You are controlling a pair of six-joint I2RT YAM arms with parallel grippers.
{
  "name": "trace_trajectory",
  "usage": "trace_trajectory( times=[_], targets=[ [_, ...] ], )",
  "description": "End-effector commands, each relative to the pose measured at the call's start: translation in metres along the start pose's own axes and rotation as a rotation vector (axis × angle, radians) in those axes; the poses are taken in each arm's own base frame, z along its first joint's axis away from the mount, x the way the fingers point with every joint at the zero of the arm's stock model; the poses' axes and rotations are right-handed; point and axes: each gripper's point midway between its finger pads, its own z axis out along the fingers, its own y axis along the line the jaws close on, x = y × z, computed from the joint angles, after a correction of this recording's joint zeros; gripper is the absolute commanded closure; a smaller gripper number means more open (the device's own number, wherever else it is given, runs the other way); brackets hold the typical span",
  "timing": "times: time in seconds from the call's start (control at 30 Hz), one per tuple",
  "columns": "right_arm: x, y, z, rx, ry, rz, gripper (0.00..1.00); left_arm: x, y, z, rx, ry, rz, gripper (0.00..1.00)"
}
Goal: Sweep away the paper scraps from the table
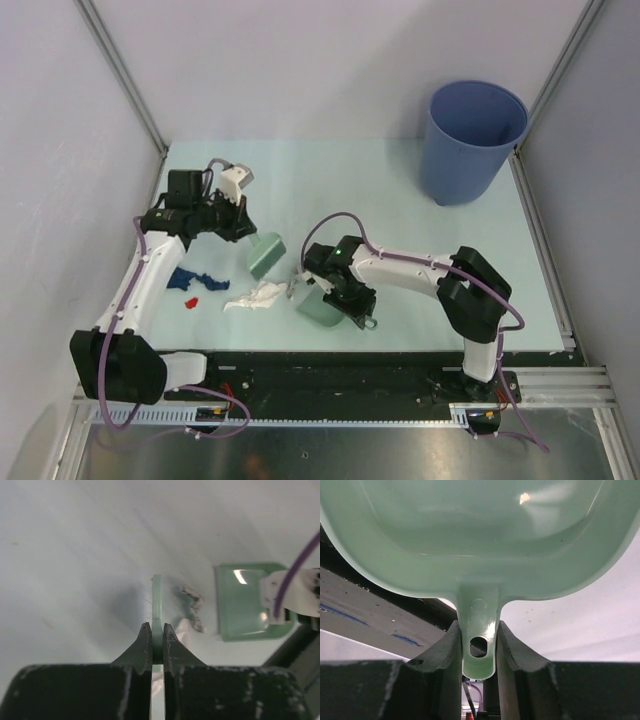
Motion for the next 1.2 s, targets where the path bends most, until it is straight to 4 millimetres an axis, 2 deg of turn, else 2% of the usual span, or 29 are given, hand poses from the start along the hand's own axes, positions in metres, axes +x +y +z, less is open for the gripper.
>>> trace_trajectory(
  times=[0.0, 0.07, 0.17, 0.2, 0.23, 0.3, 0.33, 0.4, 0.53, 0.6, 0.8, 0.87, 1.0, 1.1, 1.17],
  targets=[
    [-0.005, 0.002, 0.012, -0.050, 0.012, -0.007, 1.00, 0.013, -0.043, 0.012, 0.184, 0.035, -0.036, 1.00],
    [-0.019, 0.003, 0.019, -0.076, -0.024, 0.004, 1.00, 0.020, -0.049, 0.019, 0.226, 0.059, -0.055, 1.00],
    [-0.038, -0.005, 0.029, -0.047, -0.063, 0.015, 1.00, 0.017, -0.076, 0.021, 0.362, 0.055, -0.064, 1.00],
    [-0.043, -0.005, 0.033, -0.046, -0.074, 0.015, 1.00, 0.013, -0.097, 0.015, 0.474, 0.036, -0.063, 1.00],
    [-0.053, -0.005, 0.034, -0.055, -0.109, -0.017, 1.00, 0.005, -0.105, 0.009, 0.513, 0.016, -0.051, 1.00],
    [-0.058, -0.001, 0.033, -0.071, -0.133, -0.017, 1.00, -0.011, -0.118, -0.006, 0.556, -0.039, 0.007, 1.00],
    [-0.060, -0.002, 0.033, -0.073, -0.141, -0.010, 1.00, -0.014, -0.117, -0.009, 0.538, -0.050, 0.026, 1.00],
    [-0.059, -0.003, 0.031, -0.066, -0.144, 0.000, 1.00, -0.016, -0.106, -0.010, 0.462, -0.047, 0.049, 1.00],
    [-0.052, -0.006, 0.024, -0.065, -0.143, 0.014, 1.00, -0.009, -0.065, -0.001, 0.256, 0.005, 0.044, 1.00],
    [-0.045, -0.007, 0.020, -0.053, -0.124, 0.041, 1.00, -0.015, -0.054, -0.005, 0.209, -0.011, 0.050, 1.00],
    [-0.029, -0.017, -0.011, -0.004, -0.143, 0.083, 1.00, -0.038, -0.017, -0.029, 0.026, -0.067, 0.080, 1.00],
    [-0.026, -0.026, -0.024, 0.027, -0.163, 0.097, 1.00, -0.039, -0.003, -0.034, -0.041, -0.063, 0.094, 1.00],
    [-0.014, -0.043, -0.041, 0.072, -0.163, 0.130, 1.00, -0.036, 0.014, -0.037, -0.118, -0.043, 0.132, 1.00],
    [-0.011, -0.060, -0.056, 0.096, -0.177, 0.167, 1.00, -0.031, 0.023, -0.037, -0.160, -0.017, 0.146, 1.00],
    [-0.017, -0.075, -0.074, 0.136, -0.215, 0.187, 1.00, -0.031, 0.026, -0.038, -0.173, -0.014, 0.151, 1.00]
  ],
)
